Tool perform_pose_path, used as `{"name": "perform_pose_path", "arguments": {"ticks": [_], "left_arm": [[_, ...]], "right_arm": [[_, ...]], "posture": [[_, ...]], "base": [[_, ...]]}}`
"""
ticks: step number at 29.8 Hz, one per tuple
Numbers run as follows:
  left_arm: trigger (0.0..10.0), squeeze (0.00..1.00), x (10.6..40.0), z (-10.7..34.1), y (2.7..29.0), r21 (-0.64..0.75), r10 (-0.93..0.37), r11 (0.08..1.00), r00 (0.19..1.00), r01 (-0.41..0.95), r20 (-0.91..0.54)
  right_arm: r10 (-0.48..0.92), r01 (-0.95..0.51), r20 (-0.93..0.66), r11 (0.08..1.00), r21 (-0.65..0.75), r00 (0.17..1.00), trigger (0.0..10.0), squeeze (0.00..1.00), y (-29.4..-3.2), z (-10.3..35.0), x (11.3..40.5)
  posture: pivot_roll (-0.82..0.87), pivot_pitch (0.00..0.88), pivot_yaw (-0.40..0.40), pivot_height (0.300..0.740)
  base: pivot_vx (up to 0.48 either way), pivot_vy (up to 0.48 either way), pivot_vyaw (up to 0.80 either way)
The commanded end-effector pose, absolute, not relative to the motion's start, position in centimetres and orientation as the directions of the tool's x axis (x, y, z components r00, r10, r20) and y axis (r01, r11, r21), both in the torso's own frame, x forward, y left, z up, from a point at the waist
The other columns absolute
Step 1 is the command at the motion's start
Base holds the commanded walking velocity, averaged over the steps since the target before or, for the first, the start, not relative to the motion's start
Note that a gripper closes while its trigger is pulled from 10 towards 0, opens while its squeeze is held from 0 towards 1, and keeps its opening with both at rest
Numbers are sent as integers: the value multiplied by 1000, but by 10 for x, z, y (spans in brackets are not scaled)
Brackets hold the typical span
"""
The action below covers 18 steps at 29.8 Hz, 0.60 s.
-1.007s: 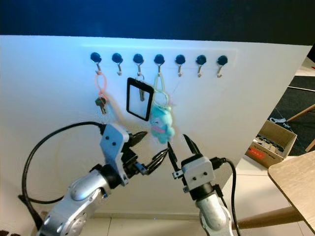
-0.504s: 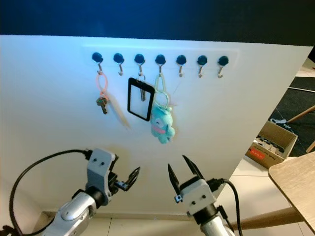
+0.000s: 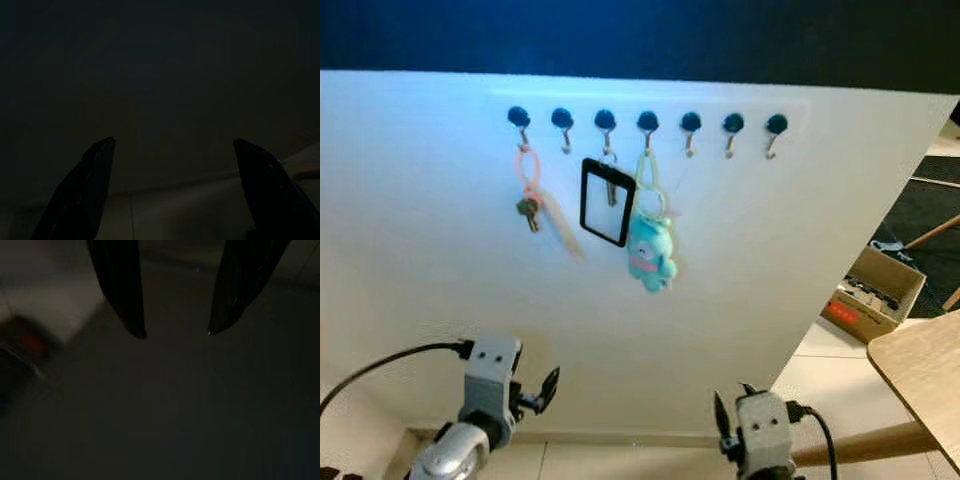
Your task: Hang keys on a hook
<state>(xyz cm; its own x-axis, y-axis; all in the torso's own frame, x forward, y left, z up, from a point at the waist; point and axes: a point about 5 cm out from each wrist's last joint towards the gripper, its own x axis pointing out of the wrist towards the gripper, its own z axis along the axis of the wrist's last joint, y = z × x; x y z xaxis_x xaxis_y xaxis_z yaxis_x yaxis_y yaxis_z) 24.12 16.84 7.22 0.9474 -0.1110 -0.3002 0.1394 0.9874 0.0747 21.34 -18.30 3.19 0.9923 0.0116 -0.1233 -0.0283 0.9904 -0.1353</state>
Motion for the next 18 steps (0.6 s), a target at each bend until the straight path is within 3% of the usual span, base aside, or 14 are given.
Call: {"name": "perform_pose_path", "arguments": {"ticks": [1,8,18], "left_arm": [[10000,0,233,57,171,93,-84,988,928,126,-363],[10000,0,231,53,168,109,-101,982,923,151,-371],[10000,0,230,51,160,140,-126,973,927,186,-353]], "right_arm": [[-80,57,-190,991,-125,979,10000,0,-194,18,208],[-127,108,-170,987,-117,977,10000,0,-199,19,214],[-6,-11,-107,989,-150,994,10000,0,-178,26,224]], "posture": [[118,164,0,740],[118,161,-7,740],[116,147,-13,740]], "base": [[0,0,0],[0,0,0],[0,0,0]]}}
